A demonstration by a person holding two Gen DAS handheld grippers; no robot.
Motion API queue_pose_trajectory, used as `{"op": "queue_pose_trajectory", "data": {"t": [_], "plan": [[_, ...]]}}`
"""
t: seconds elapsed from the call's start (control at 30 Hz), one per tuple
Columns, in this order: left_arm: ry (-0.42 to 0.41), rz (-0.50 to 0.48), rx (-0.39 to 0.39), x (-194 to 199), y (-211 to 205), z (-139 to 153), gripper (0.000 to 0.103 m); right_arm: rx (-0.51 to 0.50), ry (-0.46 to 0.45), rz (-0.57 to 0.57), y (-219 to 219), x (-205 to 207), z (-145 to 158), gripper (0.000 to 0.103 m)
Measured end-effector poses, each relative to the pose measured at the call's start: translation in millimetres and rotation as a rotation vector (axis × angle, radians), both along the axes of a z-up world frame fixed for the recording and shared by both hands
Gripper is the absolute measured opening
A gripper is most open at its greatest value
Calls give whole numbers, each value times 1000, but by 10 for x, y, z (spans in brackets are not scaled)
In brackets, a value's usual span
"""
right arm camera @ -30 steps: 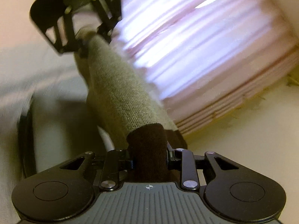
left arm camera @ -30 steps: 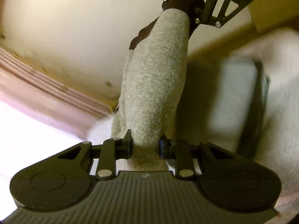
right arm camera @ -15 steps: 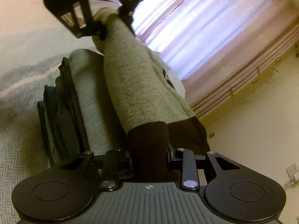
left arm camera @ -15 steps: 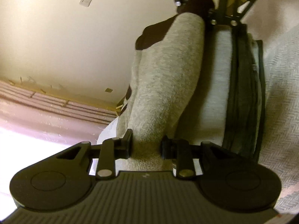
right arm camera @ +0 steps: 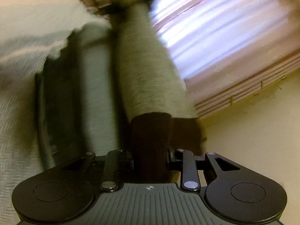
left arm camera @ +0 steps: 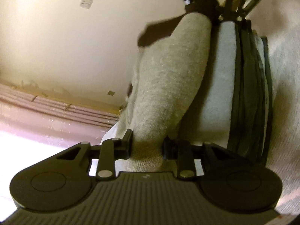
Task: Fold large clothes
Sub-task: 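Lower the sweater onto the stack and open both grippers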
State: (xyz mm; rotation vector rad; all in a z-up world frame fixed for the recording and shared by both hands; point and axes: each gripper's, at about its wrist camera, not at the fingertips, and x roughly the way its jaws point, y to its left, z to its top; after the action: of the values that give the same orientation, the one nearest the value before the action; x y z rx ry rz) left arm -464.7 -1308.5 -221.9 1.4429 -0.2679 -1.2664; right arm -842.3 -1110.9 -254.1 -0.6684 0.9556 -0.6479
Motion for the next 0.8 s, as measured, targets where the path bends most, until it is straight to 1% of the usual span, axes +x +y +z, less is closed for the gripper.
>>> {"op": "queue_pose_trajectory", "data": {"t": [0.07, 0.1, 0.13, 0.2, 0.27, 0.33, 0.43, 0.47, 0.57, 0.63, 0.67, 0.73, 0.77, 0.8], "plan": [[30, 17, 28, 23, 108, -160, 27, 17, -34, -27, -2, 33, 64, 25], [42, 38, 39, 28, 173, -238, 26, 13, -29, -20, 10, 41, 98, 25], [49, 61, 25, 56, 259, -324, 26, 9, -20, -4, -57, 33, 111, 25], [74, 104, -7, 21, 352, -379, 26, -5, 11, 37, -62, 19, 139, 26], [117, 123, -23, 6, 394, -337, 28, -6, 16, 40, -68, -16, 169, 28], [148, 152, -30, 28, 436, -294, 29, 11, 13, 8, -103, -75, 212, 33], [209, 235, -27, 149, 540, -208, 30, 37, 15, -42, -109, -173, 309, 38], [228, 265, -19, 189, 592, -167, 34, 44, 16, -61, -114, -202, 340, 38], [286, 329, -14, 198, 701, -117, 34, 89, 28, -155, -118, -376, 402, 39], [323, 365, -16, 177, 830, 18, 34, 116, 8, -212, -100, -467, 454, 40], [355, 388, -23, 80, 845, 40, 34, 128, -5, -234, -80, -516, 506, 40], [408, 436, -35, 75, 882, 129, 34, 154, -33, -277, 101, -671, 599, 40], [449, 469, -47, 68, 883, 191, 34, 172, -50, -298, 144, -715, 665, 40], [494, 504, -62, 122, 969, 242, 34, 190, -69, -316, 180, -742, 742, 40]]}}
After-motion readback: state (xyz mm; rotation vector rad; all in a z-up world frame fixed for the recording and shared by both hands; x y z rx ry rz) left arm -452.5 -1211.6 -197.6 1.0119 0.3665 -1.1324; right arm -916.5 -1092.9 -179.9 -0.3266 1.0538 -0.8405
